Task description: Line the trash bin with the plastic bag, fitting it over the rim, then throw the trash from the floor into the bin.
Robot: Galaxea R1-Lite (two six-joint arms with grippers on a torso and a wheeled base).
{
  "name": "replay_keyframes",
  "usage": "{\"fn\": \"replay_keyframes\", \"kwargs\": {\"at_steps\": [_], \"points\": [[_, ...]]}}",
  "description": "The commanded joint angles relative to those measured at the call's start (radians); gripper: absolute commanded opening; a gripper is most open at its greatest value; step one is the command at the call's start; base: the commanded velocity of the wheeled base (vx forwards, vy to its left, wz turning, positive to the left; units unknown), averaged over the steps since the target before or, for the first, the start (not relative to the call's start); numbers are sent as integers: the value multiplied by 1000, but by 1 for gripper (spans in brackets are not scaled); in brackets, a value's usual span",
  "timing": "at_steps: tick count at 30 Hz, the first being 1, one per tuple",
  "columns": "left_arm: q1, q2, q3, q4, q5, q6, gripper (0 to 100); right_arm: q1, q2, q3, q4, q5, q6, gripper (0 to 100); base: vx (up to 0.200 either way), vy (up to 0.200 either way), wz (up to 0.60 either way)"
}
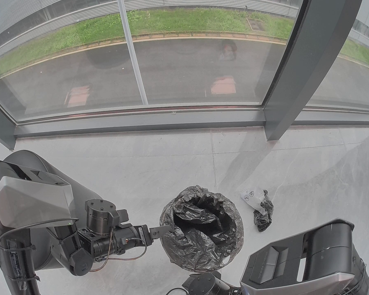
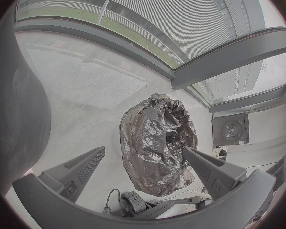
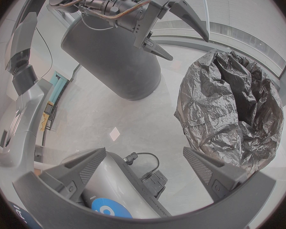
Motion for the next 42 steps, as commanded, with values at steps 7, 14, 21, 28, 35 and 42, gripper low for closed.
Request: {"fn": "replay_keyframes", "kwargs": {"at_steps": [7,14,21,28,35,42], "points": [[0,38,15,-64,0,-2,100,-13,-34,-27,-8,5,76,100,0,0,0],[6,35,20,-67,0,-7,100,-29,-153,-27,2,-9,82,100,0,0,0],[11,38,47,-128,-2,-7,100,-177,-109,-110,-1,-92,-10,100,0,0,0],[21,41,58,-153,-2,-7,100,-226,-64,-179,-1,-159,-91,100,0,0,0],[23,53,58,-156,-3,-8,100,-244,5,-235,-5,-184,-117,100,0,0,0],[26,55,55,-156,-6,-7,100,-290,15,-248,-5,-185,-142,100,0,0,0]]}}
